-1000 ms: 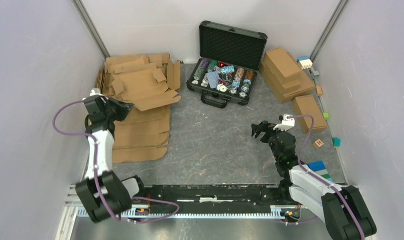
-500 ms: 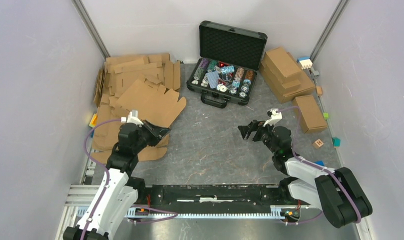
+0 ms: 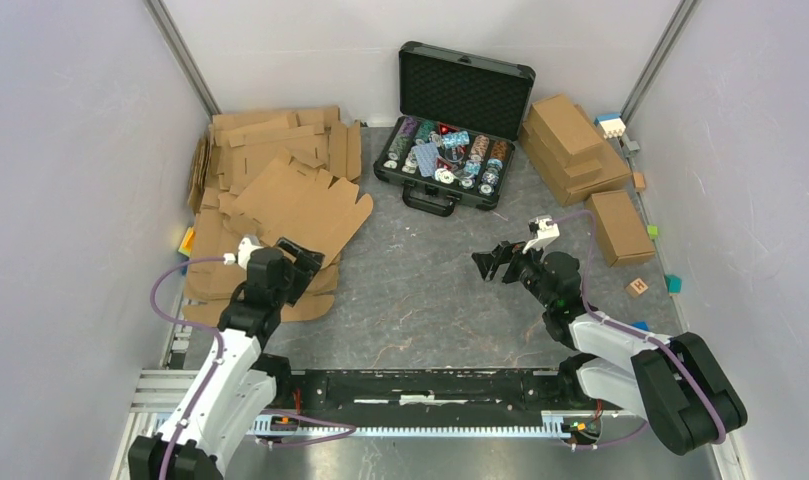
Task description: Fold the paper box
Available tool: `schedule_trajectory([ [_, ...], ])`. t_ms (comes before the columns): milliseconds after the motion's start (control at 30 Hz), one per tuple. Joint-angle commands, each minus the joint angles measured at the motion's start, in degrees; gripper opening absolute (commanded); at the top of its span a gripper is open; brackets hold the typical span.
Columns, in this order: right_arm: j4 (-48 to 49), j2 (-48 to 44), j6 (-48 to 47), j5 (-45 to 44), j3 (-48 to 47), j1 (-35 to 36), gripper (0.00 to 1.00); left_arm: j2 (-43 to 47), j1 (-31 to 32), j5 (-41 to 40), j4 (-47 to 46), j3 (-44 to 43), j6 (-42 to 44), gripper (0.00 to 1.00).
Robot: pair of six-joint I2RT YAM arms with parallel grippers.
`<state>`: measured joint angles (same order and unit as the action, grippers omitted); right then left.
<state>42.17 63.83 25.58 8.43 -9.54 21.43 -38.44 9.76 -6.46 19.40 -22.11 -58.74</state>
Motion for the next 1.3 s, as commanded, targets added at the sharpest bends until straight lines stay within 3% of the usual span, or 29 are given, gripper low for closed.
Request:
schedule_trajectory([
  [0,1.3,-0.1,-1.1,-0.7,-2.1,0.4,0.96,-2.6,-0.2,-7.7,-2.5,0.4,-3.6,0.87],
  [233,1.1,-0.1,-1.3,-1.1,-2.1,0.5,0.96,-10.2,-2.7,-3.7,-12.9,3.3,-6.0,0.82],
  [300,1.1,-0.2,-1.4,-1.2,-2.0,0.4,0.96,-13.2,-4.0,-1.2,-16.6,3.5,-6.0,0.75],
  [367,1.1,-0.1,-1.4,-1.2,-2.0,0.4,0.96,-16.1,-5.1,1.1,-19.0,2.8,-5.5,0.63],
  [500,1.1,0.0,-1.4,-1.3,-2.0,0.4,0.96,-19.5,-5.6,3.2,-21.8,0.9,-3.0,0.27],
  [600,1.0,-0.2,-1.5,-1.3,-2.1,0.5,0.96,-18.5,-5.7,4.8,-17.9,-2.0,0.9,0.04],
  [933,1.4,-1.7,-1.3,-0.8,-1.4,0.5,0.96,1.4,-5.7,10.3,-4.4,-4.5,1.1,0.02],
  [1133,-12.0,-5.1,3.9,0.9,-4.9,0.5,0.96,8.3,-4.8,25.0,-9.1,2.0,-7.9,0.02],
  [1267,-18.4,-9.7,12.3,4.3,-4.9,0.5,0.96,7.9,-0.9,28.6,-12.7,4.8,-10.7,0.02],
])
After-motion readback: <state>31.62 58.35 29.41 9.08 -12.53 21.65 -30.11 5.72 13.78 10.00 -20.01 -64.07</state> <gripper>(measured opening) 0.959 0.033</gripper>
